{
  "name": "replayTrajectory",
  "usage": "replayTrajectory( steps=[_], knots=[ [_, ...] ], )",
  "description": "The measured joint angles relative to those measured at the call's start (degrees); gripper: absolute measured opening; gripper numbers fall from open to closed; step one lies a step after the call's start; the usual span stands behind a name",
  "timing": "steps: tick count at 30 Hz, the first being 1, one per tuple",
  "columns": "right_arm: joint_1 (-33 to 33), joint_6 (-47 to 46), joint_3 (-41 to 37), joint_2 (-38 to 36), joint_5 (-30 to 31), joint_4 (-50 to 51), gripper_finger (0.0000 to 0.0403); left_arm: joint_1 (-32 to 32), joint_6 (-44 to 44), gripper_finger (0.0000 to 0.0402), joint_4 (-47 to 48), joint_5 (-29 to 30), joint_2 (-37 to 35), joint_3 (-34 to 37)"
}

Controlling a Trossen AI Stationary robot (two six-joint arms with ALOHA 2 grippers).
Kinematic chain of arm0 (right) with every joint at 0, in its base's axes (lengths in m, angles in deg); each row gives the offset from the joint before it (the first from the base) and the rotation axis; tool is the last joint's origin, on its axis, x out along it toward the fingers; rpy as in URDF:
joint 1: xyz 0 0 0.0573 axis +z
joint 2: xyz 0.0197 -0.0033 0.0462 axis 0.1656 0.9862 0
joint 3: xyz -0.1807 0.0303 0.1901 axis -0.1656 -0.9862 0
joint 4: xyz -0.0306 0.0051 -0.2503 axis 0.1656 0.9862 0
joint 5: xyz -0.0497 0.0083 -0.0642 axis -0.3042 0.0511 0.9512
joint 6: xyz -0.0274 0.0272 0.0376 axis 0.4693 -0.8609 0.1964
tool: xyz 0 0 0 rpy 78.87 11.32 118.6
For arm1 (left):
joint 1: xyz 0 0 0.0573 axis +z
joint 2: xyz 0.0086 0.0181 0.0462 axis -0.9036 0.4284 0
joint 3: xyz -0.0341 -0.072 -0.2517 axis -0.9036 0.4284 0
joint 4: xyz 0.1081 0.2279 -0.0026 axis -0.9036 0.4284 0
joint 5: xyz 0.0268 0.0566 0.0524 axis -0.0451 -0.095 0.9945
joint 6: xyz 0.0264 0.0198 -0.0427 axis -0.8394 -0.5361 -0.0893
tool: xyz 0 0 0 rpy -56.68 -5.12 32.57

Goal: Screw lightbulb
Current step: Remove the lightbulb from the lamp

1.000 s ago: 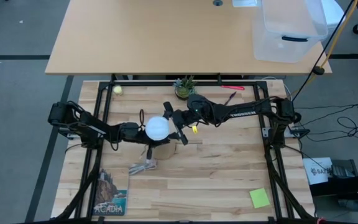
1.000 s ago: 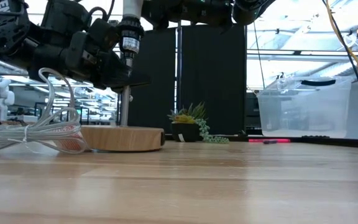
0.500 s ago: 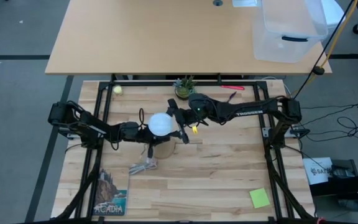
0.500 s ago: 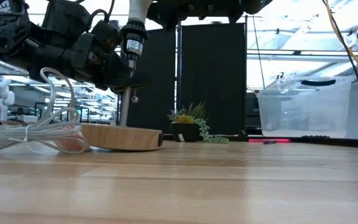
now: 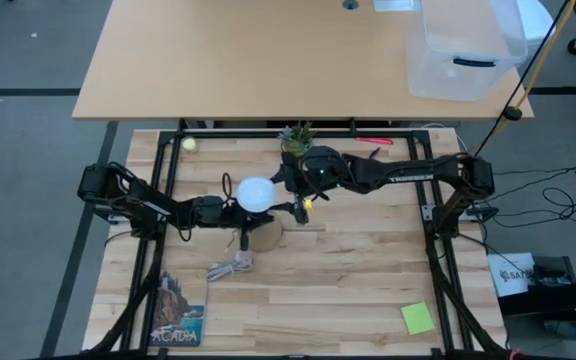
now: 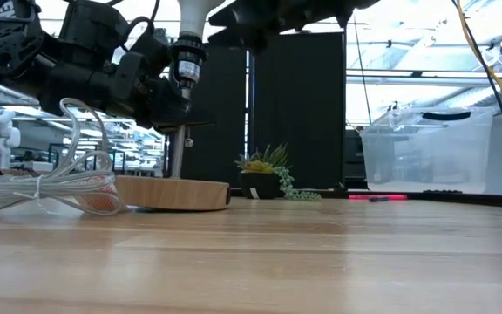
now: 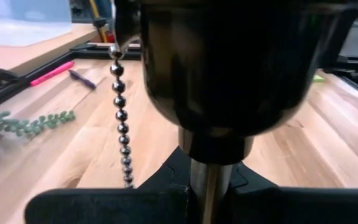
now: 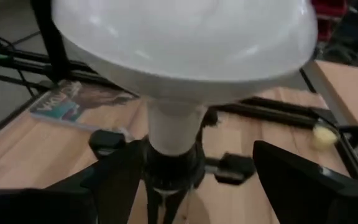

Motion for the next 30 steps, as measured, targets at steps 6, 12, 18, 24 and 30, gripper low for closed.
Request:
replayTrajectory(
  steps=[6, 12, 18, 24, 30],
  knots=[
    [1.17, -2.66, -0.36, -0.40, 8.33, 1.41, 0.0299, 0.00, 1.36, 0.0022, -0.26, 5.74, 0.00, 0.00],
    [3.47, -7.01, -5.00, -0.40, 18.38, -8.45, 0.0299, 0.00, 2.95, 0.0022, -0.40, 13.04, 0.00, 0.00],
    [6.77, -7.91, -8.35, 0.73, 28.75, -21.03, 0.0299, 0.13, 4.78, 0.0022, -0.64, 18.08, 0.00, 0.00],
    [8.71, -8.77, -8.25, 3.74, 37.49, -28.96, 0.0299, 1.07, 6.26, 0.0022, -0.56, 19.75, 0.00, -0.01],
    [8.73, -13.76, -7.89, 6.90, 39.10, -31.70, 0.0299, 1.01, 6.29, 0.0022, -0.36, 19.95, 0.00, -0.02]
  ],
)
